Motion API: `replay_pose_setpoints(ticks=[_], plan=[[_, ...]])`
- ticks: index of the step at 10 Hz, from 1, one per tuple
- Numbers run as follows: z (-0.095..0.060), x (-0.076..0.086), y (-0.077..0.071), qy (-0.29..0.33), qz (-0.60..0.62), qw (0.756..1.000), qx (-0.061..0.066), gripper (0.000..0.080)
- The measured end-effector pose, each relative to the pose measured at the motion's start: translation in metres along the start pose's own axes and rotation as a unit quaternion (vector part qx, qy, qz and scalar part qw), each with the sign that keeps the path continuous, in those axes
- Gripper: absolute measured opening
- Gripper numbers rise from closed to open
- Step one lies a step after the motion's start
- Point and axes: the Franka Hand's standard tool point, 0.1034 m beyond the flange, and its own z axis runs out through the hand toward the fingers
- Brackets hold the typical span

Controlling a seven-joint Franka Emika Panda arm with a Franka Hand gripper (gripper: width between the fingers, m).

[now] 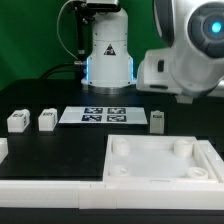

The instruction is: Assemble one leg

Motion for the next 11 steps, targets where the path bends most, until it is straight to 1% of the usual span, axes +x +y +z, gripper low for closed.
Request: replay_pose_setpoints(ticks=[2, 3, 4, 5, 6, 7, 8, 9, 10, 11], plan=[[-0.002, 0.004, -0.002, 0.012, 0.0, 1.0, 0.003, 0.0292], [-0.008, 0.011, -0.007, 0.059, -0.002, 0.998, 0.011, 0.0292], [-0.011, 0.011, -0.009, 0.11, -0.003, 0.994, 0.019, 0.0292], [-0.011, 0.01, -0.011, 0.149, -0.004, 0.989, 0.023, 0.0294], [-0.014, 0.013, -0.012, 0.201, -0.007, 0.979, 0.031, 0.0294], [-0.016, 0.015, -0.006, 0.24, -0.028, 0.97, 0.034, 0.0294], [-0.023, 0.023, 0.002, 0.302, -0.035, 0.952, 0.041, 0.0294], [-0.026, 0.024, 0.009, 0.345, -0.041, 0.937, 0.037, 0.0294], [-0.033, 0.031, 0.015, 0.38, -0.051, 0.923, 0.037, 0.0294], [-0.046, 0.04, 0.02, 0.436, -0.053, 0.897, 0.044, 0.0294]])
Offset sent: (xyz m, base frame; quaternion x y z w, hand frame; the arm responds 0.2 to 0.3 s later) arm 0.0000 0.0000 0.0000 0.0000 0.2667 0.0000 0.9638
